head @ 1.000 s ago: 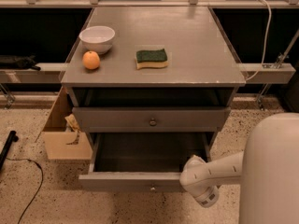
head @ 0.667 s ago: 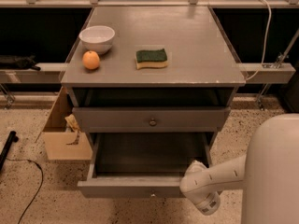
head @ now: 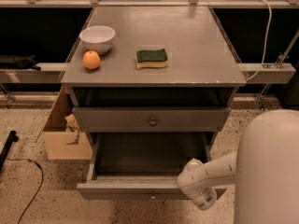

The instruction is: Open middle drawer

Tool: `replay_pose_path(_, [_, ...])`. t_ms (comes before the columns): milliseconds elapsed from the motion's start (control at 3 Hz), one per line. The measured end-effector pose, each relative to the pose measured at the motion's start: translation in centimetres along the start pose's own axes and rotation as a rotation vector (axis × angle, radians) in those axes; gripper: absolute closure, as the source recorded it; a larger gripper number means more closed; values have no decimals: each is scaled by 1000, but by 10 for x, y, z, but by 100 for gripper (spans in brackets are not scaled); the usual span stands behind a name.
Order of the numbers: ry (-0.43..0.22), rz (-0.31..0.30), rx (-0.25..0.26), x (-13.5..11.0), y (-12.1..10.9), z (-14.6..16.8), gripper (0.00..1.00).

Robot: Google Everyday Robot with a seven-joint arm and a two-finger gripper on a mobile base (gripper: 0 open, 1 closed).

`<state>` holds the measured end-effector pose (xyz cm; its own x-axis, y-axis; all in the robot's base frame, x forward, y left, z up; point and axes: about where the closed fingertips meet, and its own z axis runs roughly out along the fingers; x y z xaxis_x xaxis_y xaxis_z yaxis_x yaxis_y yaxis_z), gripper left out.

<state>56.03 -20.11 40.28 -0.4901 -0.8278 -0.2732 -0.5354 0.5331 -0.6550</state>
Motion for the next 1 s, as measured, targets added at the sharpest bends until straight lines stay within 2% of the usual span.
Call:
replay_pose_path(333, [36,-13,21,-18,-27,14,100])
replay_pose_path(667, [91,-6,74,-20,-59,13,100])
replay_pose_path(1000, [95,-12,79,-19,-58,11,100])
